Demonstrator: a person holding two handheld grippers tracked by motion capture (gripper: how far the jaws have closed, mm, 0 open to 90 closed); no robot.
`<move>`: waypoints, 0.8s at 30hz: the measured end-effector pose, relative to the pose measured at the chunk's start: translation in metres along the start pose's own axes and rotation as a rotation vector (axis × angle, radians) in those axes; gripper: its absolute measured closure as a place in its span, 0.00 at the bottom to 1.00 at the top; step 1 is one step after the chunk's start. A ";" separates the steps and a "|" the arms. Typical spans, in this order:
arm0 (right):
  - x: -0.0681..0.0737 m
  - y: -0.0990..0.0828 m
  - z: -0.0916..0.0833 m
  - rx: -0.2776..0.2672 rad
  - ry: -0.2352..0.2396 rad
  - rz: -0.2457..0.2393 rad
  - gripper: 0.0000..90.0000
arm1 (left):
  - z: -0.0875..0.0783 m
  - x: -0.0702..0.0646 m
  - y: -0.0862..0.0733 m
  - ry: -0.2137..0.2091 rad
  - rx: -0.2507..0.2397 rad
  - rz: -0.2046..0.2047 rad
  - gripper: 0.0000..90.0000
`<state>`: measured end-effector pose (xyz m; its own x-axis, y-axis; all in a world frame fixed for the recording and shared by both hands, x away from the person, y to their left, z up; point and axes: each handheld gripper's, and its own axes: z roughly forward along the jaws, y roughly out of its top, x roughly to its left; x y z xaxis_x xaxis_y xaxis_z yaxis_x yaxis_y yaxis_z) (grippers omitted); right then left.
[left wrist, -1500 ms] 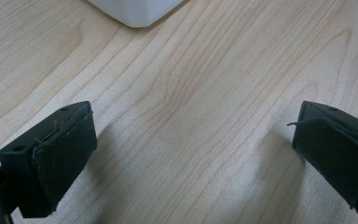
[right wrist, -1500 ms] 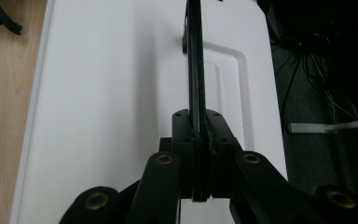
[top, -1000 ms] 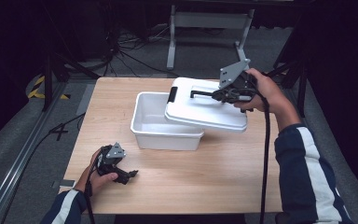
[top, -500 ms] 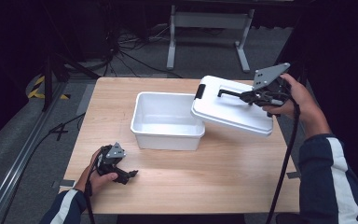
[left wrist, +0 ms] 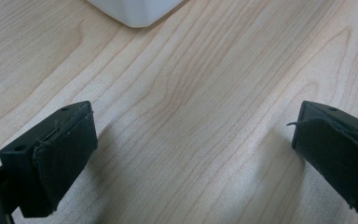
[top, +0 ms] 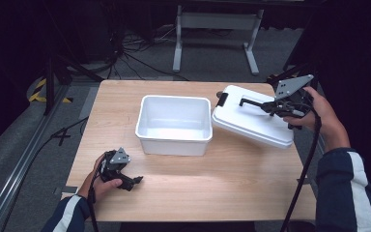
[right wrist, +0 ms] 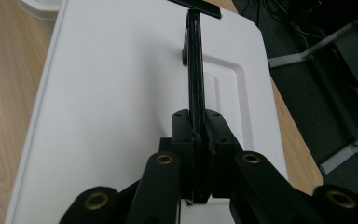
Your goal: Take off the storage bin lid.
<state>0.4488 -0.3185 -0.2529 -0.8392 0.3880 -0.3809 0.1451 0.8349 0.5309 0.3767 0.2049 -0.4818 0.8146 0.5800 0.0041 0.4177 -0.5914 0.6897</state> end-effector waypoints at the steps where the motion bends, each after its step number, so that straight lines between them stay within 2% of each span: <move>1: 0.000 -0.002 0.001 0.002 -0.004 0.002 0.94 | 0.000 0.000 0.000 0.000 0.004 -0.001 0.00; 4: 0.002 -0.012 0.002 0.004 -0.005 0.018 0.94 | 0.000 -0.001 0.000 -0.003 0.004 -0.015 0.01; 6: 0.002 -0.018 0.003 0.001 0.007 0.030 0.94 | 0.000 -0.001 0.000 -0.003 0.004 -0.014 0.01; 7: 0.002 -0.020 0.003 0.003 -0.006 0.034 0.94 | 0.000 -0.001 0.000 -0.004 0.004 -0.013 0.01; 13: 0.002 -0.032 0.009 0.001 0.002 0.060 0.94 | 0.000 -0.001 0.000 -0.004 0.004 -0.013 0.01; 24: 0.007 -0.047 0.042 0.040 0.016 0.090 0.94 | 0.000 -0.001 0.000 -0.004 0.003 -0.013 0.01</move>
<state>0.4584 -0.3385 -0.3126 -0.8302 0.4563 -0.3202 0.2412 0.8119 0.5316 0.3756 0.2049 -0.4818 0.8108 0.5852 -0.0074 0.4292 -0.5859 0.6874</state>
